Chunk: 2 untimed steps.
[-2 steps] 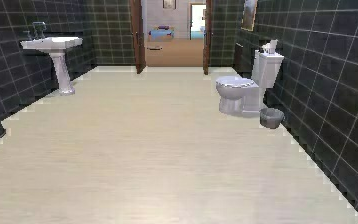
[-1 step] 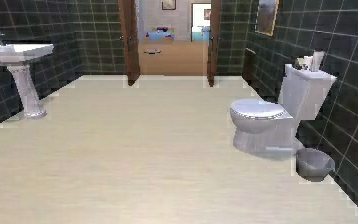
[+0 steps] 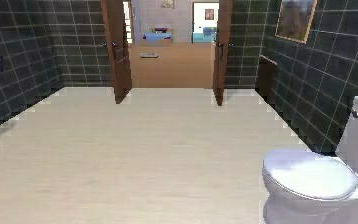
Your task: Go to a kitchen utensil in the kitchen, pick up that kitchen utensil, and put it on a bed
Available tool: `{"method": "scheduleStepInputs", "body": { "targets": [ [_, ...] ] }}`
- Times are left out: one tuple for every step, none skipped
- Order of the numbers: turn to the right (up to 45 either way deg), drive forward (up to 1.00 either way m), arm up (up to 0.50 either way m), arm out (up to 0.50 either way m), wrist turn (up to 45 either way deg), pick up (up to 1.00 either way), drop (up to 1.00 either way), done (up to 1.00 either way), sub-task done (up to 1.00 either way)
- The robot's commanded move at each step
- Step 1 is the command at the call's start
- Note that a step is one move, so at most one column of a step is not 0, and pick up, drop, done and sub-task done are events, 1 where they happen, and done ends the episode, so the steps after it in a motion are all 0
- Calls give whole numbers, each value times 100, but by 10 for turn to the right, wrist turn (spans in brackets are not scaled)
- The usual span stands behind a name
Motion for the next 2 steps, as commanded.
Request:
{"method": "scheduleStepInputs", "body": {
  "targets": [
    [0, 100, 0, 0, 0, 0, 0, 0, 0],
    [-30, 0, 0, 0, 0, 0, 0, 0, 0]
  ]
}}
